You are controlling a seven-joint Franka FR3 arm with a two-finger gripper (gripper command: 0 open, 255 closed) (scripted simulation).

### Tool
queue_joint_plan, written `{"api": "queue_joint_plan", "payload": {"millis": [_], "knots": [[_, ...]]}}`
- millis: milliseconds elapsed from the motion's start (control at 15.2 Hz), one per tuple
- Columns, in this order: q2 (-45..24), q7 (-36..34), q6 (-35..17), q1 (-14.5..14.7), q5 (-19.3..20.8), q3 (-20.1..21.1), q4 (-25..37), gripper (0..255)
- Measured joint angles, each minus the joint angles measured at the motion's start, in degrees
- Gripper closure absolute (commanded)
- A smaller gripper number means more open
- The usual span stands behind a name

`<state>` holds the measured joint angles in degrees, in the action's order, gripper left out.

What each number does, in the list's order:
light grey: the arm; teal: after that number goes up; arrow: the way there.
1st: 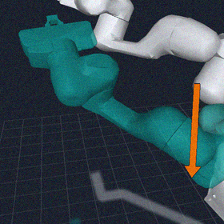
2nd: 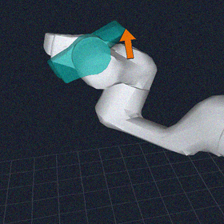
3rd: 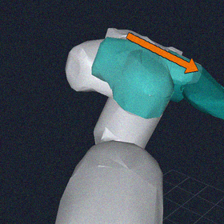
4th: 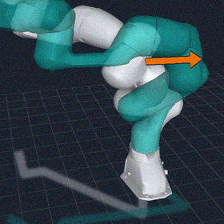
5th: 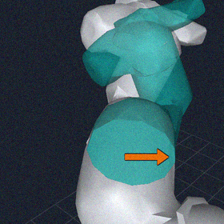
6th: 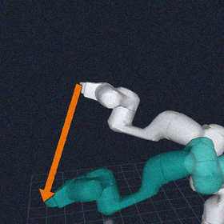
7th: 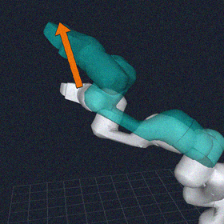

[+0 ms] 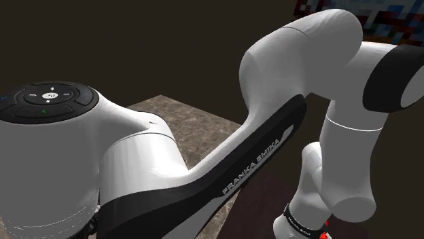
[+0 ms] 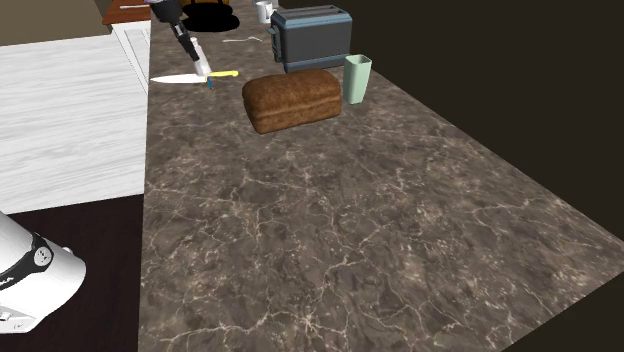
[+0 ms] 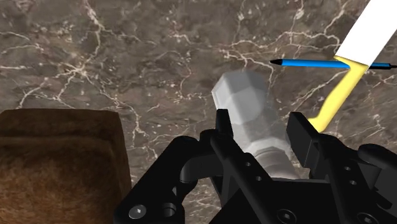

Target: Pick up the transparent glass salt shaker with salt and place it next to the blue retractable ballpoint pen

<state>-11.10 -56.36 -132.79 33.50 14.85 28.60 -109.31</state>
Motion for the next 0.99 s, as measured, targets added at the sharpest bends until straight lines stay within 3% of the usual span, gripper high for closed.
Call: {"api": "queue_joint_plan", "payload": {"millis": [990], "knots": [[-5.72,-4.80,-9.55,1.42,6.01,-2.14,-4.86,255]]}}
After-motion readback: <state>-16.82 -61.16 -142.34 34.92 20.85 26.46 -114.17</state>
